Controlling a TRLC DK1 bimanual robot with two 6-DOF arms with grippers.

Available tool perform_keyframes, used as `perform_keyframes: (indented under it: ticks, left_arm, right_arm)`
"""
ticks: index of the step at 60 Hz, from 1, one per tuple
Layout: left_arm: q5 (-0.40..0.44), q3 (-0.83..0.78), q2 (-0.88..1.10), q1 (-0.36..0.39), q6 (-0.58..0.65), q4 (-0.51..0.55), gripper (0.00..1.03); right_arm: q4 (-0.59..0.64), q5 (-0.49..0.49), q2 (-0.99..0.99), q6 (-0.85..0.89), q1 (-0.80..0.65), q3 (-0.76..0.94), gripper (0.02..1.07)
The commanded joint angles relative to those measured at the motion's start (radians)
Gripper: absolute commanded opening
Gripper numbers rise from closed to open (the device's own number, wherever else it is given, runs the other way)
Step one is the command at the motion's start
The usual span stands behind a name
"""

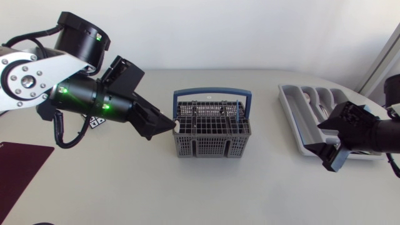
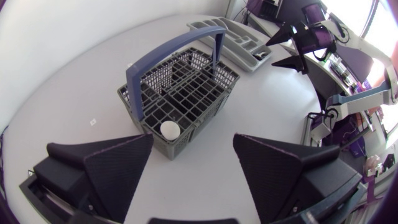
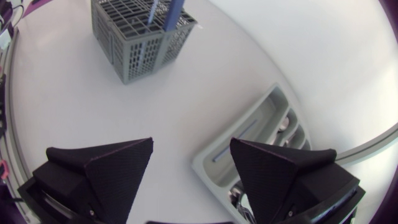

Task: Transfer all utensils from the basket to the drawer tray.

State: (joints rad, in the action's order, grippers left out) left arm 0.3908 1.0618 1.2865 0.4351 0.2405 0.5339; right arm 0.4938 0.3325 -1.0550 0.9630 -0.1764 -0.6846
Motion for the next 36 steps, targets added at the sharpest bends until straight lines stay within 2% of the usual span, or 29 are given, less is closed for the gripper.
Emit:
perform_keyframes:
  ticks: [1, 14, 25, 33, 36]
  left_arm:
    - [0.0, -0.037, -0.023, 0.004, 0.023, 0.001, 0.9]
    - [0.0, -0.065, -0.038, 0.004, 0.028, -0.011, 0.9]
    - [0.0, -0.089, -0.052, 0.007, 0.026, -0.023, 0.9]
    - [0.0, -0.103, -0.056, 0.004, 0.026, -0.032, 0.9]
    - [0.002, -0.105, -0.056, 0.002, 0.028, -0.035, 0.9]
  right_arm:
    - [0.031, -0.003, 0.007, -0.148, 0.086, -0.052, 0.91]
    - [0.011, 0.0, -0.045, -0.357, 0.29, -0.112, 0.91]
    - [-0.029, 0.025, -0.128, -0.446, 0.361, -0.174, 0.75]
    - [-0.072, 0.031, -0.189, -0.5, 0.417, -0.202, 0.54]
    - [-0.09, 0.028, -0.209, -0.515, 0.439, -0.208, 0.49]
